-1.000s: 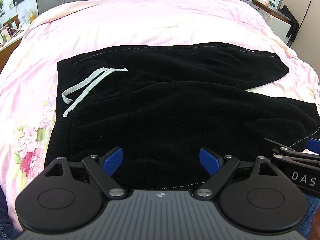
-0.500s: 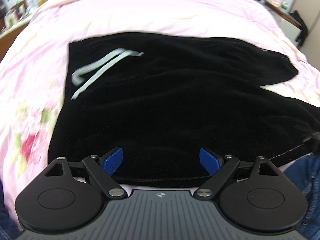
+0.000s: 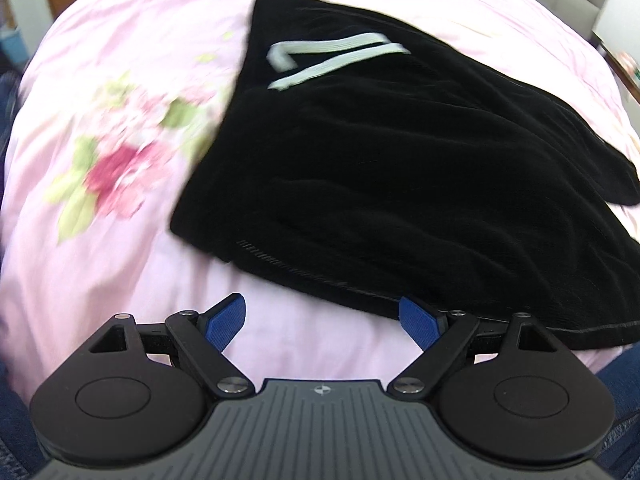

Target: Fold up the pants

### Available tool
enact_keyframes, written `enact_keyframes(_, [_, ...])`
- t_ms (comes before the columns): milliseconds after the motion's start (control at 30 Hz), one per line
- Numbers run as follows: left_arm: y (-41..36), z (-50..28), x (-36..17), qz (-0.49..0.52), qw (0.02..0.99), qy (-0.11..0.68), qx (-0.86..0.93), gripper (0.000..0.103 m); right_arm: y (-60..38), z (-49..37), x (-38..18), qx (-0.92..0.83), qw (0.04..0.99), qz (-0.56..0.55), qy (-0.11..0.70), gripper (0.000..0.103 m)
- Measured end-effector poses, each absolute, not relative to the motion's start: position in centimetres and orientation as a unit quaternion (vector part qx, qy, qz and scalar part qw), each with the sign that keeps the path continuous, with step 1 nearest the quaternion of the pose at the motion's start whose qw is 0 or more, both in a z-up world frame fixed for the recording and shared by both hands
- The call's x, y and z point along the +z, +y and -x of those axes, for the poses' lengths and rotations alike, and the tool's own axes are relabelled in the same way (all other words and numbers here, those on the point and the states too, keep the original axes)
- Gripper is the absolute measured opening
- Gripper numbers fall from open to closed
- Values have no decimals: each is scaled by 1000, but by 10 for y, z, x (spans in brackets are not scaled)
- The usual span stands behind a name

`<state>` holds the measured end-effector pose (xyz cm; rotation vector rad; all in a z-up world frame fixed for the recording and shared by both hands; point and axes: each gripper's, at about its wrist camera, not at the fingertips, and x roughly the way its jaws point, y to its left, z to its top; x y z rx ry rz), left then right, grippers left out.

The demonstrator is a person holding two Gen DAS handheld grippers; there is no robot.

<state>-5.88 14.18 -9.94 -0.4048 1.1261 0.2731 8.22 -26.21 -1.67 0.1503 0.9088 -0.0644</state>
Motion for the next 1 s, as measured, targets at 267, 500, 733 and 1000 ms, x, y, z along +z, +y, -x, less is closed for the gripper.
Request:
enact_keyframes(267, [193, 58, -120, 293, 792, 509, 168, 101, -283, -100, -18, -36, 904, -78, 419, 98])
enact_keyframes(500, [211, 42, -138, 357, 769, 501, 174, 101, -336, -114, -15, -50, 899, -164, 404, 98])
enact_keyframes(733, [217, 38, -147, 392, 756, 490, 185, 101, -442, -126, -33, -118, 871, -297, 373, 98])
enact_keyframes(1000, [214, 34, -144, 397, 757, 485, 185, 86, -569, -110, -104, -231, 791, -465, 324, 73])
